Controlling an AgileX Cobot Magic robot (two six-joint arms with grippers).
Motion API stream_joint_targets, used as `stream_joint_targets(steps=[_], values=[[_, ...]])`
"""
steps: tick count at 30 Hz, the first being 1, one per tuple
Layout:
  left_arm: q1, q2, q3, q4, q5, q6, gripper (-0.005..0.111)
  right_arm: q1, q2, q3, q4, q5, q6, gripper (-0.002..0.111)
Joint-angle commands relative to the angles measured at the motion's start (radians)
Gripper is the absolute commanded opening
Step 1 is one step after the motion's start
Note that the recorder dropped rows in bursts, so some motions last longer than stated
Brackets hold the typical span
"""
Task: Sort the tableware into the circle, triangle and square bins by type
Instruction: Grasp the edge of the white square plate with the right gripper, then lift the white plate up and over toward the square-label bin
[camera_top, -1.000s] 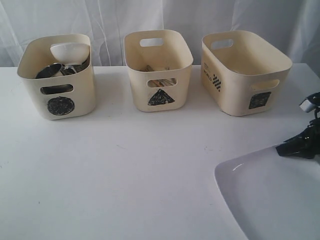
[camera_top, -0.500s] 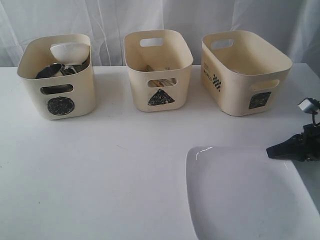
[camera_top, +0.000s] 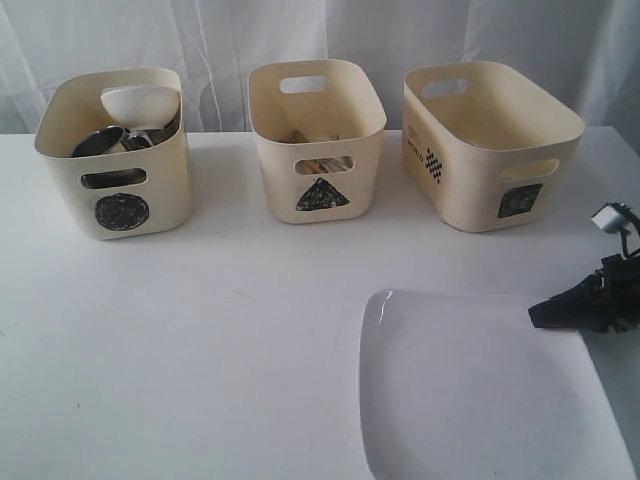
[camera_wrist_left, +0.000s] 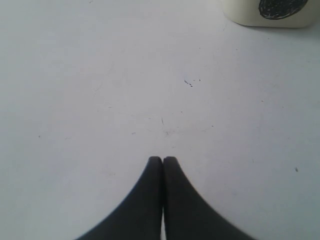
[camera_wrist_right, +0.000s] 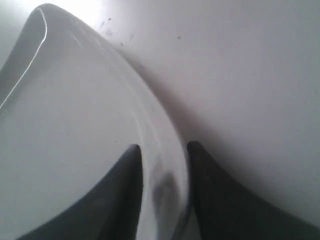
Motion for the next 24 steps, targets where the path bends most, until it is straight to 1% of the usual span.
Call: stream_joint_targets(steps=[1, 3, 4, 6, 8, 9, 10, 11, 12, 13, 18, 22, 24], values=[[0.005, -0.005, 0.003, -0.005, 0.015, -0.003, 0.0, 0.001, 0.024, 0.013, -0.195, -0.186, -0.01, 0.041], [0.005, -0.005, 0.003, -0.005, 0.015, -0.003, 0.0, 0.001, 0.024, 0.013, -0.199, -0.216, -0.01, 0.038], [0.005, -0.005, 0.003, -0.005, 0.015, -0.003, 0.0, 0.003, 0.024, 0.013, -0.209, -0.234, -0.01, 0.034], [0.005, -0.005, 0.003, -0.005, 0.015, -0.003, 0.0, 0.005, 0.024, 0.013, -0.256, -0.254, -0.01, 0.021], [0.005, -0.005, 0.003, -0.005, 0.015, -0.003, 0.0, 0.012, 0.024, 0.013, -0.309, -0.277, 0.004, 0.003], [0.005, -0.005, 0.003, -0.005, 0.015, -0.003, 0.0, 0.017, 0.024, 0.013, -0.356, -0.337, 0.138, 0.0], [0.005, -0.005, 0.003, -0.005, 0.015, -0.003, 0.0, 0.023, 0.024, 0.013, -0.396, -0.394, 0.261, 0.0], [0.005, -0.005, 0.003, -0.005, 0.015, -0.003, 0.0, 0.037, 0.018, 0.013, -0.492, -0.486, 0.518, 0.0], [0.005, -0.005, 0.003, -0.005, 0.015, -0.003, 0.0, 0.043, 0.013, 0.013, -0.526, -0.507, 0.628, 0.0], [0.005, -0.005, 0.003, -0.005, 0.015, -0.003, 0.0, 0.058, 0.001, 0.013, -0.52, -0.495, 0.66, 0.0], [0.005, -0.005, 0.003, -0.005, 0.015, -0.003, 0.0, 0.121, -0.061, 0.013, -0.168, -0.328, 0.439, 0.0], [0.005, -0.005, 0.003, -0.005, 0.015, -0.003, 0.0, 0.133, -0.089, 0.013, -0.067, -0.226, 0.435, 0.0], [0.005, -0.005, 0.003, -0.005, 0.015, -0.003, 0.0, 0.133, -0.1, 0.013, -0.05, -0.163, 0.431, 0.0]])
